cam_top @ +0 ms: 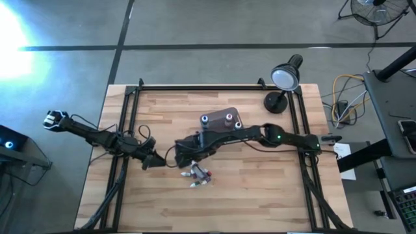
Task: Pick & Place food coloring
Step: Put the big purple food coloring bottle into the black transparent bin
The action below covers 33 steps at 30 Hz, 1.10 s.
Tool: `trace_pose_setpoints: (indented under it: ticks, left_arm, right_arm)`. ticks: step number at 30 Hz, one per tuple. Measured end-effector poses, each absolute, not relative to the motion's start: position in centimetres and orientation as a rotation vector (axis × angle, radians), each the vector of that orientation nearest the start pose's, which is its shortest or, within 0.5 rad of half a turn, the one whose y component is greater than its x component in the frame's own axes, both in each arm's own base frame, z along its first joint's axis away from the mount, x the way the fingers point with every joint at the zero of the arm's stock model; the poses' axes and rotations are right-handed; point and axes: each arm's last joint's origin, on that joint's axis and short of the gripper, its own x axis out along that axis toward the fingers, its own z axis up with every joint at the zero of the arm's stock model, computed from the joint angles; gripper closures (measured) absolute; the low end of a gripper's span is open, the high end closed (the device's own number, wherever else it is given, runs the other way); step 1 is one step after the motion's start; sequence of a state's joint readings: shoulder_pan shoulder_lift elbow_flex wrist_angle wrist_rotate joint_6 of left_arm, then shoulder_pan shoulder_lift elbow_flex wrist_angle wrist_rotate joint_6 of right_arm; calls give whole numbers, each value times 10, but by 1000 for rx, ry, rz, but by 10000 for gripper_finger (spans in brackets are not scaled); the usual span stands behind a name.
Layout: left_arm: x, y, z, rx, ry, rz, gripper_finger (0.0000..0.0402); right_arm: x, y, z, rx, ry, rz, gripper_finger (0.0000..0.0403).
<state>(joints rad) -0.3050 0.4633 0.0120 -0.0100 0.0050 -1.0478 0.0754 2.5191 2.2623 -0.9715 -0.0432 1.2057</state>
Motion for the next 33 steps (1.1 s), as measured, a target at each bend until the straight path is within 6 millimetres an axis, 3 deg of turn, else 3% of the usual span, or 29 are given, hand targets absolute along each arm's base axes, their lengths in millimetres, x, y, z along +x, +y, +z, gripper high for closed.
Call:
trace_pose_setpoints:
  ticks: [7, 15, 21, 33]
  left_arm:
    - [112, -35, 125, -911, 572, -45, 250]
    - [112, -35, 125, -851, 573, -58, 250]
    - [112, -35, 124, -838, 575, -60, 250]
    - [112, -35, 121, -830, 601, -43, 250]
  right_arm:
    - [519, 43, 159, 999, 1195, -661, 182]
    - [517, 49, 169, 913, 1261, -479, 183]
    - [517, 48, 168, 878, 1249, -495, 183]
    - [520, 44, 151, 835, 1290, -444, 184]
